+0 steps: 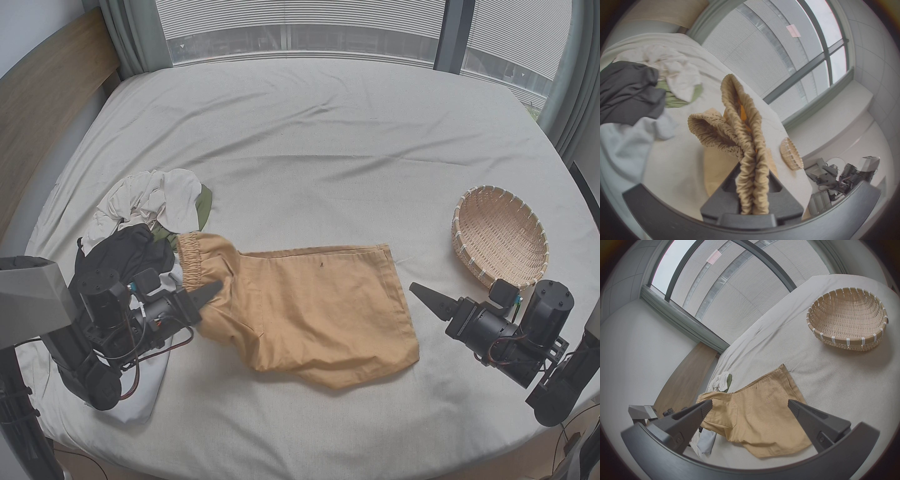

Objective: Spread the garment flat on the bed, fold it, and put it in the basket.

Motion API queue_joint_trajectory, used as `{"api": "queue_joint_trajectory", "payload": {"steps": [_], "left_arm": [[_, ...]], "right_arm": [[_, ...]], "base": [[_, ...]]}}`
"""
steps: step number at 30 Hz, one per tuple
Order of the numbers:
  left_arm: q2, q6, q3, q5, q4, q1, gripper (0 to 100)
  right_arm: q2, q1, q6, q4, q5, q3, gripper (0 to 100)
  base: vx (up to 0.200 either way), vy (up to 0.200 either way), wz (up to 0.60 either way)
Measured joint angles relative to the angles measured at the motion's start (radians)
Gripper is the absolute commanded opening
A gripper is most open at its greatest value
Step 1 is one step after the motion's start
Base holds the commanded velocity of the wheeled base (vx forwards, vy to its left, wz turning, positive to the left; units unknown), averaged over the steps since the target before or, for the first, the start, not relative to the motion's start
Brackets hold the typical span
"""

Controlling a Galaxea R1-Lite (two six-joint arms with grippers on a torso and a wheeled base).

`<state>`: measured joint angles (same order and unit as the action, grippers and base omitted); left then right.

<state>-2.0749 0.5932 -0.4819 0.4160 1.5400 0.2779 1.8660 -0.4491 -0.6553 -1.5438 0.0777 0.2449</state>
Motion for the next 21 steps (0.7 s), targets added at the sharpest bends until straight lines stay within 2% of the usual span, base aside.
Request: {"api": "queue_joint_trajectory", "payload": {"steps": [10,21], "left_arm": [[-0.060,0.006,-0.172,-0.008,-0.013,0.149,0],[-0.135,0.024,-0.264,-0.011,-0.013,0.267,0]], "right_arm": [[-0.003,0.010,-0.026,-0.002,0.000,-0.004,100],[-0.007,0.023,-0.035,-0.002,-0.001,-0.007,100]], "base": [[0.000,0.000,0.00],[0.000,0.000,0.00]]}}
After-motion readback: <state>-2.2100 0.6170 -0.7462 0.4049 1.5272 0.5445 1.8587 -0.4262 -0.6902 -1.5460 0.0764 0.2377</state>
